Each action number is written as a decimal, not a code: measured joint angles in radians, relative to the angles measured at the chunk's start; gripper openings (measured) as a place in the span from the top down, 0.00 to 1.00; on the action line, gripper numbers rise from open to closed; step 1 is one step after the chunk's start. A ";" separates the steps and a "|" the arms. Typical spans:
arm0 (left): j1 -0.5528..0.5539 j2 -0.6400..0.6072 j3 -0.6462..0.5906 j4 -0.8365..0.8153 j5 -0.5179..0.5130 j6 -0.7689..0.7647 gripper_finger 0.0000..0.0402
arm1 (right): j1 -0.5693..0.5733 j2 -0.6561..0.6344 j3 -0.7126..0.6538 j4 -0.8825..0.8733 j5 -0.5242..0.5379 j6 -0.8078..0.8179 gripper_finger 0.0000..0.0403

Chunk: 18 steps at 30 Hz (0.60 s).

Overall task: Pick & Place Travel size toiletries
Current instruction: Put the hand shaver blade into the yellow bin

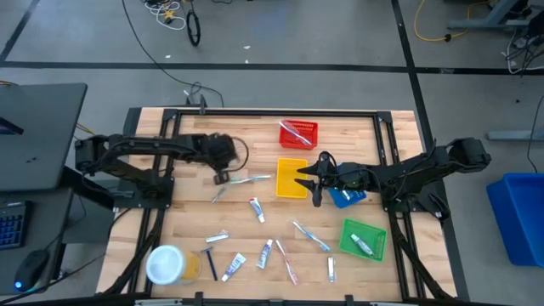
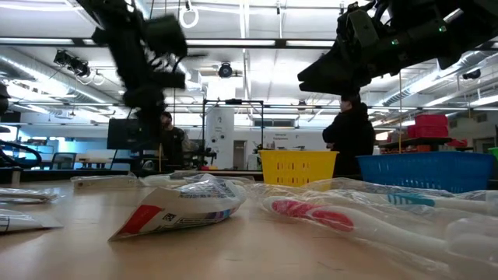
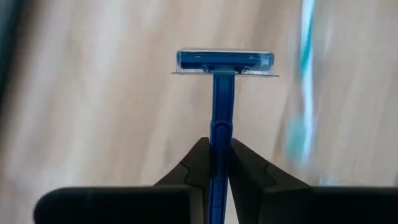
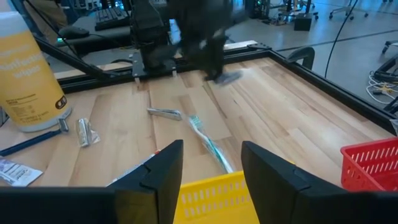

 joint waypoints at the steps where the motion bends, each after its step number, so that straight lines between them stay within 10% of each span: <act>1: -0.007 -0.005 0.015 0.050 0.013 0.001 0.89 | 0.000 0.000 0.000 0.001 0.000 0.000 0.57; 11: -0.051 0.021 0.096 0.541 0.252 -0.049 0.88 | 0.000 0.000 0.000 -0.001 -0.001 0.000 0.58; 18: -0.099 0.151 0.096 0.779 0.214 -0.221 0.88 | 0.008 -0.038 0.002 -0.092 -0.002 0.008 0.60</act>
